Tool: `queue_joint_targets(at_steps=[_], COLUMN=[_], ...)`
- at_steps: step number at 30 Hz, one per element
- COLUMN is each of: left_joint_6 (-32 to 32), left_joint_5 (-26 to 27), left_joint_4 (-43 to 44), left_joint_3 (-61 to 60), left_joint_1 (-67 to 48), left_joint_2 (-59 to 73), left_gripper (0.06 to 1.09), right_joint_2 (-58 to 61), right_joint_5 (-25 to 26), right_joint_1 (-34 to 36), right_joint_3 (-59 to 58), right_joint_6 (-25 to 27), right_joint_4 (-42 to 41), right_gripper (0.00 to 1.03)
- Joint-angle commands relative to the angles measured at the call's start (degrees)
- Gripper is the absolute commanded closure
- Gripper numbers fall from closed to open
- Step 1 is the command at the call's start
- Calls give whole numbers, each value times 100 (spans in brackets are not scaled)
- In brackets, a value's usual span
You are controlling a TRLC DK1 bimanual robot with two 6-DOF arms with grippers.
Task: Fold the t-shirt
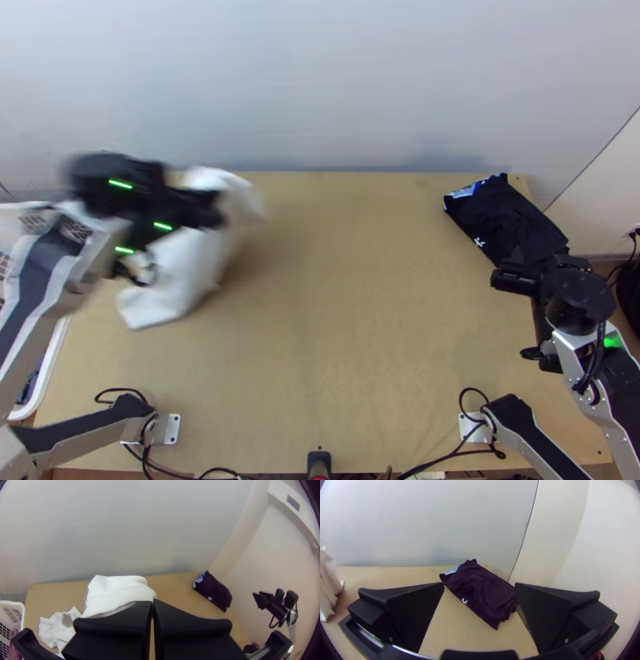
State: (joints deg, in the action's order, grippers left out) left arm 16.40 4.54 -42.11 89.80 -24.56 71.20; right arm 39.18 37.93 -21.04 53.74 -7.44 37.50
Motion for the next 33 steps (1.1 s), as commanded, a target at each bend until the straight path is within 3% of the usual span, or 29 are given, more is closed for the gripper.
queue_joint_targets(at_steps=[1, 11, 12, 14, 16, 24, 33], left_joint_6=[144, 566, 645, 680, 838, 741, 566], left_joint_5=[-726, -752, -744, -735, -744, -744, -656], left_joint_4=[783, 1600, 1600, 1469, 1161, -34, -368], left_joint_3=[-727, 345, 583, 978, 1312, 1857, 222], left_joint_1=[-2545, -3776, -3802, -3864, -3829, -2827, -946], left_joint_2=[658, 2715, 2917, 3084, 3111, 2557, 1142], left_gripper=[105, 105, 94, 43, 9, 10, 10], right_joint_2=[-42, -112, -130, -147, -156, 64, 1197], right_joint_5=[-5, -14, -32, -84, -137, -409, -682], right_joint_1=[240, 803, 838, 908, 926, 390, -1605], right_joint_3=[23, -135, -162, -179, -206, 14, 823], right_joint_6=[-100, -337, -398, -442, -469, -539, -539], right_joint_4=[30, 12, -5, -23, -14, 91, 548], right_gripper=[4, 4, 4, 4, 4, 4, 4])
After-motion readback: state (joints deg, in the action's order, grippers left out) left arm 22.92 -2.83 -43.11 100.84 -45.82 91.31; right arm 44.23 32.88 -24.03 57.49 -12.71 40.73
